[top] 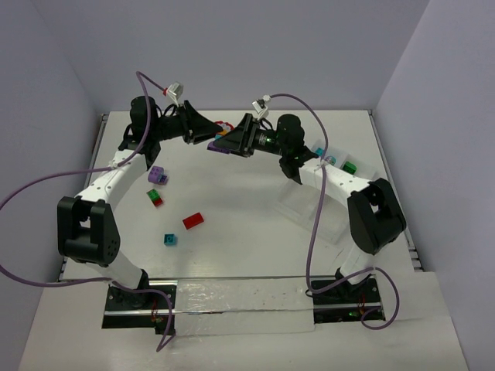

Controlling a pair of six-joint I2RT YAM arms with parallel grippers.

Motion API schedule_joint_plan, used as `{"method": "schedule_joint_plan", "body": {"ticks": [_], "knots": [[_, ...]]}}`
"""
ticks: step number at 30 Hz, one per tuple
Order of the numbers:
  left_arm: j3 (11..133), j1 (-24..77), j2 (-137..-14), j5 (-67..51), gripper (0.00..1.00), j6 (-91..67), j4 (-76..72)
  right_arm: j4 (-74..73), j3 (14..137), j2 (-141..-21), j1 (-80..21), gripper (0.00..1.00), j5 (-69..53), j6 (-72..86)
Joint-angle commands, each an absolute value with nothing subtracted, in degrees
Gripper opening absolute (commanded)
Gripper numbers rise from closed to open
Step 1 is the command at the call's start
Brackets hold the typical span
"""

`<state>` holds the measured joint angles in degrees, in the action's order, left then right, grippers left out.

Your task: Sort the legos into containers by color

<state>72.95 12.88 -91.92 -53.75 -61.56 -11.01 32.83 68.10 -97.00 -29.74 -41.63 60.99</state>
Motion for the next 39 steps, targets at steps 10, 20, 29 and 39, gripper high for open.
{"method": "schedule_joint_plan", "body": {"ticks": [10,20,29,39], "knots": [[73.3,12.6,-89.7,-55.4,0.00,-62.2,-14.7,51.6,66.2,-98.1,-29.5,0.55,-43.4,70.7],[74.1,12.3,-89.0,-54.7,0.00,-60.9,-12.8,51.9,64.2,-98.4,-29.6,0.00,-43.2,71.2],[77.7,10.6,-89.7,-54.0,0.00,-60.3,-10.4,20.2,65.7,-93.9,-31.4,0.00,-37.7,48.9],[82.6,11.1,-90.5,-45.0,0.00,-47.8,7.9,-24.9,72.0,-79.4,-27.5,0.00,-5.7,25.8]]}}
